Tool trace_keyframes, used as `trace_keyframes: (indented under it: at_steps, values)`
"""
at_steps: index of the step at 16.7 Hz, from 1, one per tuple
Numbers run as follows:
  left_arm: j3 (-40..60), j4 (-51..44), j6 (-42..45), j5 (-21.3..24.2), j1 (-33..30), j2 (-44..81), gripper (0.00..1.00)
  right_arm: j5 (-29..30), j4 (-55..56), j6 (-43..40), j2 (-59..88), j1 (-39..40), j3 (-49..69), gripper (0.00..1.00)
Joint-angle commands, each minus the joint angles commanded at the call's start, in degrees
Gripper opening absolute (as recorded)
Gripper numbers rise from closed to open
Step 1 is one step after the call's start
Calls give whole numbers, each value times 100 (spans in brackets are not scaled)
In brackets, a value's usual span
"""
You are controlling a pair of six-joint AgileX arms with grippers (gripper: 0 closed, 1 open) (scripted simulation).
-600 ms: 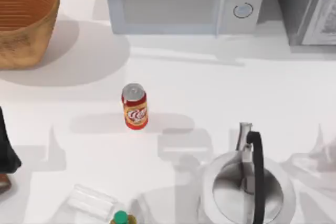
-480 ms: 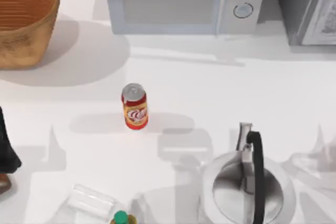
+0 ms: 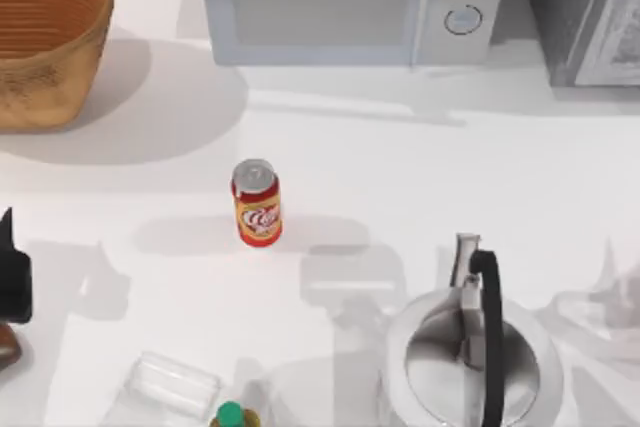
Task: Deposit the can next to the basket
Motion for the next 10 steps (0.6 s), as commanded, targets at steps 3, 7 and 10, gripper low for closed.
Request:
trace_keyframes:
  at_steps: [3, 7, 10]
  values:
    - [1033, -955, 803, -29, 50, 1414, 100, 0, 0, 0, 0, 0, 0, 100]
    - [2641, -2401, 1910, -99, 157, 3569, 100, 0, 0, 0, 0, 0, 0, 100]
    - [3928, -3470, 2665, -148, 269, 5192, 100, 0, 0, 0, 0, 0, 0, 100]
